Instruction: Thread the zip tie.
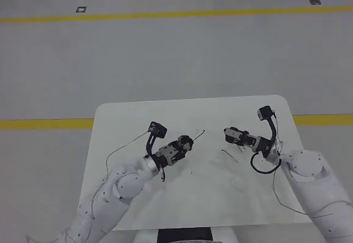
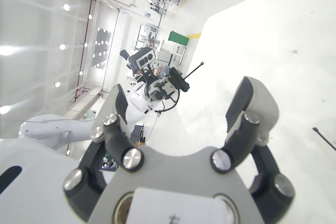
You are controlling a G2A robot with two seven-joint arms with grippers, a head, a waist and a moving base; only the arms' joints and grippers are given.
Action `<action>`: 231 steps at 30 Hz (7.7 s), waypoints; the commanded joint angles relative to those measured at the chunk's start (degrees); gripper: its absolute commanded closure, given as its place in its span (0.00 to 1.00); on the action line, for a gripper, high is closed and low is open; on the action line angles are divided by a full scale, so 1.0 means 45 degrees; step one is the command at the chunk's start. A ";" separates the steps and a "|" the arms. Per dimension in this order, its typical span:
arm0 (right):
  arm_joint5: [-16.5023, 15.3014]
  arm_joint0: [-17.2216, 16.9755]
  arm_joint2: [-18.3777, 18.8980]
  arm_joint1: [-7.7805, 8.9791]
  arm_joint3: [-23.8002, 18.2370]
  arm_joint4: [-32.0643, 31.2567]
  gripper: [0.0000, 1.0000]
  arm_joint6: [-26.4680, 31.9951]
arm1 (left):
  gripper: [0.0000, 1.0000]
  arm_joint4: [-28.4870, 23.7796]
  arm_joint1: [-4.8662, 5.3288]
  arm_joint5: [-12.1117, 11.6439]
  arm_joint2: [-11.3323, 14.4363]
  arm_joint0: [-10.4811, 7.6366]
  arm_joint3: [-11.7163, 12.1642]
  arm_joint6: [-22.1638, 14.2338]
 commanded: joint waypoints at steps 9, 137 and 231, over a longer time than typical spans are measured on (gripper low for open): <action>0.0004 0.0843 0.0032 -0.0246 0.1756 0.2860 0.00 0.4726 | 1.00 -0.4533 0.0525 0.0000 0.0030 -0.0360 -0.0334 -0.2650; 0.1609 0.1608 -0.2324 -0.0509 0.3676 0.8076 1.00 0.6515 | 0.00 -1.3095 0.0322 0.0565 0.0342 -0.0658 0.1178 -0.7363; 0.1343 0.1788 -0.2901 -0.0701 0.3545 0.6075 1.00 0.6303 | 0.89 -1.3692 0.0443 0.0853 0.1770 -0.1498 0.1812 -0.6741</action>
